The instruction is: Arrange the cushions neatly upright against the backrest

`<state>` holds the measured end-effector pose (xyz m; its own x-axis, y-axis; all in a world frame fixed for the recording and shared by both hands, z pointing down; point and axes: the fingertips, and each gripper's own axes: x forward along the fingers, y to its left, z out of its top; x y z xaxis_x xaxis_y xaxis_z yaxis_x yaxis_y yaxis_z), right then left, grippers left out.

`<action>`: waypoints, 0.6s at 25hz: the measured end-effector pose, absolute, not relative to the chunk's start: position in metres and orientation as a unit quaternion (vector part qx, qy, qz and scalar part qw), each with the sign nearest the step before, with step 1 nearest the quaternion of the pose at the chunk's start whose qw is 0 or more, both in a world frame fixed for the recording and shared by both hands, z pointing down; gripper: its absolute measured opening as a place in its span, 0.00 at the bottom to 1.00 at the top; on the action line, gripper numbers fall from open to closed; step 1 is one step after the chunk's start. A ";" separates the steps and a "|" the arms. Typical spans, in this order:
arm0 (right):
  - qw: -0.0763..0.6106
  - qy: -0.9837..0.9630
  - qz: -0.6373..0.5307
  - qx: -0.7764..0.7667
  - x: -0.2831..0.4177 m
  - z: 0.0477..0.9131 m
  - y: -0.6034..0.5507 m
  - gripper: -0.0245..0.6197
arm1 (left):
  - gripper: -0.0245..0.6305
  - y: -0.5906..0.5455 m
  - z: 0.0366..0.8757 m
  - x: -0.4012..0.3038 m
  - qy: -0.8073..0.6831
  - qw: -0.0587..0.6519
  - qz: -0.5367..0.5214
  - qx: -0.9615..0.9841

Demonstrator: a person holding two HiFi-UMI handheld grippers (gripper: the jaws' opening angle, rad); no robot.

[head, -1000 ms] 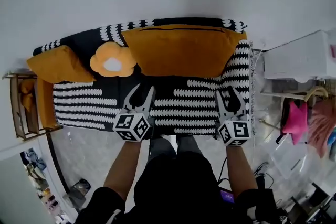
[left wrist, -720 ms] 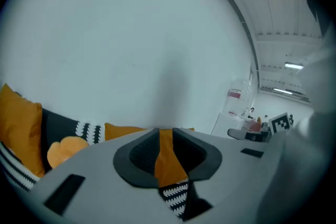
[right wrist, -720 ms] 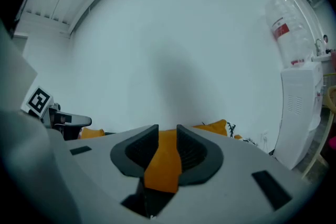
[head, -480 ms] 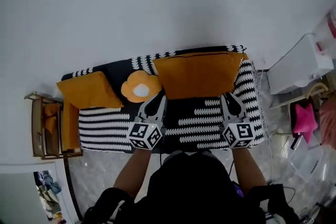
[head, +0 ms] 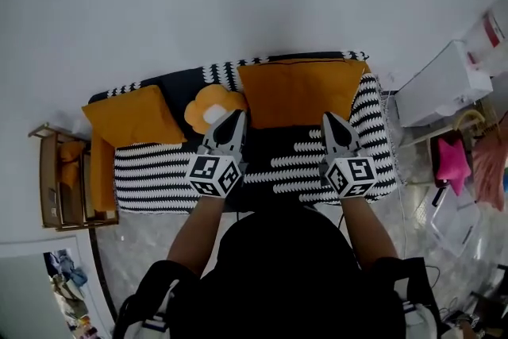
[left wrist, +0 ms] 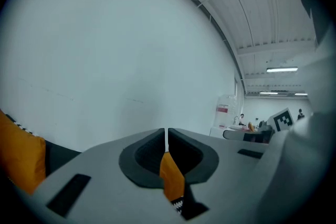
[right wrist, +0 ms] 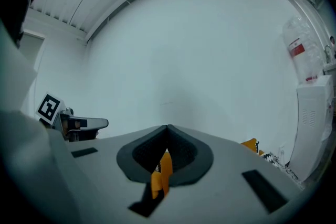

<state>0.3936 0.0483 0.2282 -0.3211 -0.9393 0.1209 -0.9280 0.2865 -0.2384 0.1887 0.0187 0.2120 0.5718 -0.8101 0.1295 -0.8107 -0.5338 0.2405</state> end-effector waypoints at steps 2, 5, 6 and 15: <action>0.017 0.806 -0.130 -0.577 0.391 0.226 0.049 0.08 | 0.09 0.021 0.209 0.184 -0.468 0.141 -0.007 0.873; 0.010 0.815 -0.120 -0.567 0.389 0.221 0.048 0.08 | 0.09 0.027 0.207 0.180 -0.473 0.141 -0.015 0.869; 0.008 0.817 -0.118 -0.564 0.387 0.221 0.048 0.08 | 0.09 0.030 0.208 0.179 -0.475 0.142 -0.016 0.868; 0.001 0.831 -0.107 -0.546 0.384 0.216 0.037 0.08 | 0.09 0.035 0.209 0.169 -0.489 0.150 -0.027 0.859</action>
